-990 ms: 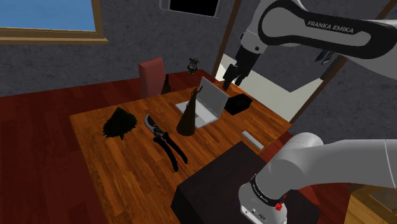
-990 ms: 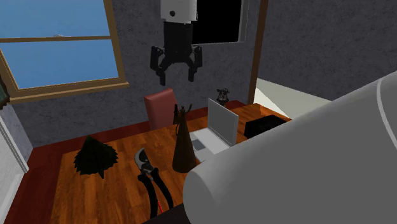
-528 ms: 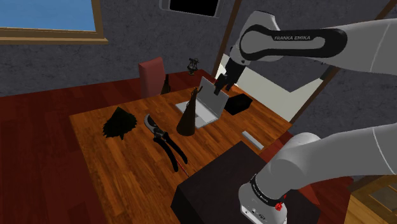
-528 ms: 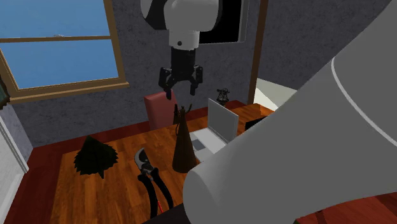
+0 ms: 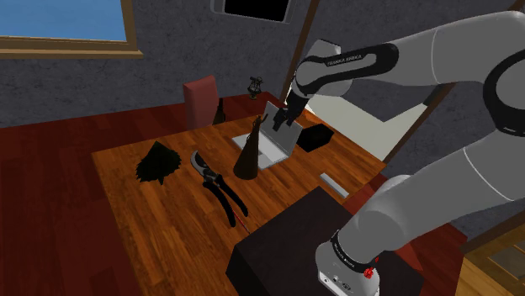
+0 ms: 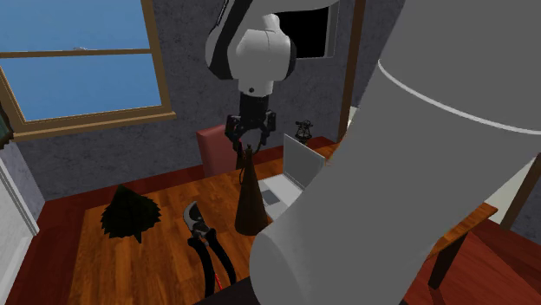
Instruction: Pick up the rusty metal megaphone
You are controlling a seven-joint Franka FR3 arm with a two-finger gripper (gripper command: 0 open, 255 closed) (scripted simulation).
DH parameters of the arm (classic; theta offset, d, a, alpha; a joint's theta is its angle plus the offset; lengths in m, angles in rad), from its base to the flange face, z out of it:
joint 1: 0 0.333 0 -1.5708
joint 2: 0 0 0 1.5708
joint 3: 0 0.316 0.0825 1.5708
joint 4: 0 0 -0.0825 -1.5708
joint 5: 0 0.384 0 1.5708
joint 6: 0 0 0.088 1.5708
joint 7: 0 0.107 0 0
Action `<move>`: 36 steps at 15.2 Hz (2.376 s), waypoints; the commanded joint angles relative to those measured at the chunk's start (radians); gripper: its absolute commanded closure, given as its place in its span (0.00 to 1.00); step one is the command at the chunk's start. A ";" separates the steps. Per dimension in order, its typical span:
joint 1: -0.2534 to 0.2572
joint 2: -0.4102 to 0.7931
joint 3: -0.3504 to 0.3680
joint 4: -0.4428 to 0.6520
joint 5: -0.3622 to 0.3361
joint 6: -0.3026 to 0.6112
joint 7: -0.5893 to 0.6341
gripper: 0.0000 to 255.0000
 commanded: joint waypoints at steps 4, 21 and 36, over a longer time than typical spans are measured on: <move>0.019 0.209 -0.045 0.076 0.097 0.136 -0.122 0.00; -0.102 0.817 0.039 0.497 0.450 0.300 -0.483 0.00; -0.120 0.877 0.064 0.508 0.482 0.347 -0.514 1.00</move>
